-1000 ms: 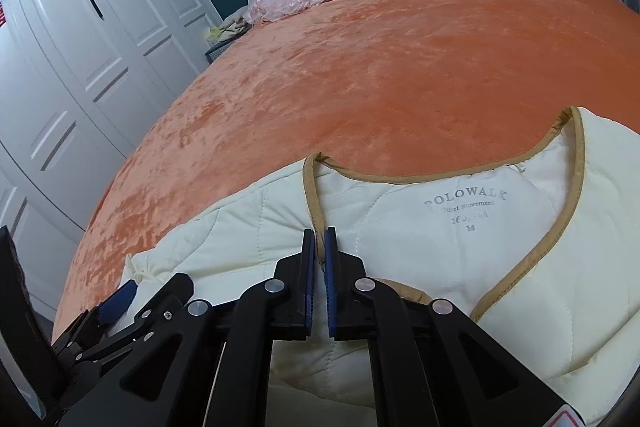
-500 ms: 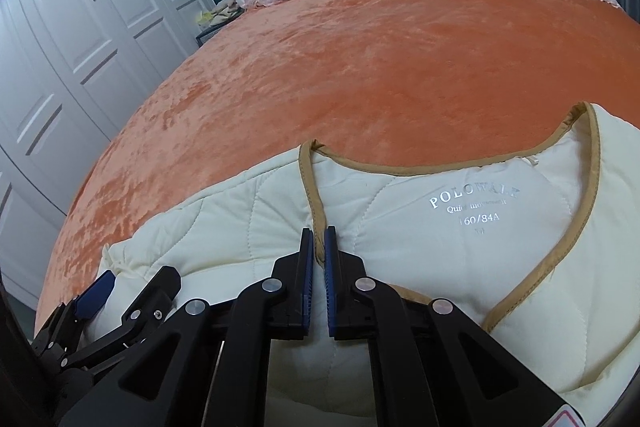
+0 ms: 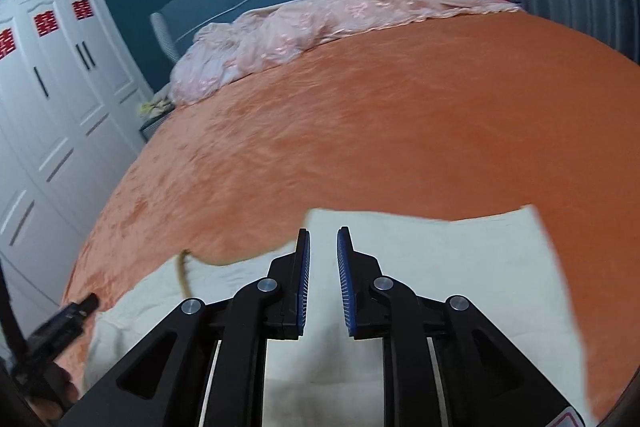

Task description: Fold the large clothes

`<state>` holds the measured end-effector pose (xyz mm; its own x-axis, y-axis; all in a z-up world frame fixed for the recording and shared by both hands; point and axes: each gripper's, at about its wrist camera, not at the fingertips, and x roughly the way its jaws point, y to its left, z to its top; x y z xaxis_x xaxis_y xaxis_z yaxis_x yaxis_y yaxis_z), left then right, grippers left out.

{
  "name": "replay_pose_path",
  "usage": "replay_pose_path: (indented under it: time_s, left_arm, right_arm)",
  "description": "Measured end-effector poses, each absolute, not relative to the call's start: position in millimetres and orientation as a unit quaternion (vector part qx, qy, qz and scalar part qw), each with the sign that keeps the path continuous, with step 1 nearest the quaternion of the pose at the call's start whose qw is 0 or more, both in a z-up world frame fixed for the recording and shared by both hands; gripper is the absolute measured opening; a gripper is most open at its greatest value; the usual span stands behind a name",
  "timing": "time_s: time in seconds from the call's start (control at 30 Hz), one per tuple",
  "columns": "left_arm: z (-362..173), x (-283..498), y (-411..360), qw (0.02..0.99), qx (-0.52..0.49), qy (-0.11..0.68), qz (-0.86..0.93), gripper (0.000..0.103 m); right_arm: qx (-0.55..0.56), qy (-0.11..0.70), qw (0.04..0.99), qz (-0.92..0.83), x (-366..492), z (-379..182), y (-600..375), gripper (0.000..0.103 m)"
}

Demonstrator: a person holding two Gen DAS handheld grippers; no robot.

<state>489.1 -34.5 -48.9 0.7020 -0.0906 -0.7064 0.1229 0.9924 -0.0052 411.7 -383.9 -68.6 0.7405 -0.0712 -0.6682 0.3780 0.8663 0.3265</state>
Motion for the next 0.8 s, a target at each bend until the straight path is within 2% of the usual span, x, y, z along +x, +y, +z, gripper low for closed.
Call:
replay_pose_path:
  time_s: [0.03,0.1,0.13,0.23,0.37,0.4,0.43,0.47,0.5,0.53,0.6,0.8]
  left_arm:
    - [-39,487,-52,0.92,0.017,0.382,-0.087,0.071]
    - [-29,489,-91,0.904,-0.001,0.402,-0.145,0.088]
    - [-29,490,-115,0.894,-0.009,0.412,-0.176,0.089]
    - [-43,496,-182,0.872,0.012,0.441,-0.215,0.089]
    - [-76,507,-235,0.853,0.036,0.472,-0.218,0.087]
    - [-83,509,-241,0.85,0.041,0.479,-0.216,0.082]
    - [-92,512,-248,0.846,0.052,0.487,-0.209,0.078]
    - [-99,512,-255,0.843,0.066,0.493,-0.205,0.062]
    - [-108,513,-259,0.84,0.082,0.498,-0.198,0.052]
    - [-114,513,-261,0.841,0.092,0.498,-0.191,0.05]
    - [-122,508,-259,0.851,0.096,0.482,-0.185,0.05]
    - [-130,500,-260,0.867,0.097,0.456,-0.176,0.051]
  right_arm:
    - [0.23,0.345,0.898,-0.146,404,-71,-405,0.027]
    - [0.253,0.358,0.88,-0.183,393,-82,-443,0.035]
    - [0.267,0.366,0.87,-0.195,389,-88,-458,0.041]
    - [0.317,0.388,0.843,-0.196,388,-111,-489,0.049]
    - [0.333,0.415,0.832,-0.16,395,-132,-492,0.051]
    - [0.328,0.418,0.833,-0.15,398,-135,-490,0.045]
    - [0.324,0.417,0.837,-0.143,397,-137,-488,0.033]
    - [0.315,0.413,0.843,-0.142,397,-136,-485,0.03]
    - [0.303,0.402,0.852,-0.144,394,-133,-481,0.02]
    - [0.289,0.394,0.86,-0.148,392,-130,-477,0.016]
    - [0.251,0.381,0.876,-0.158,391,-124,-465,0.013]
    - [0.19,0.381,0.884,-0.192,394,-125,-450,0.012]
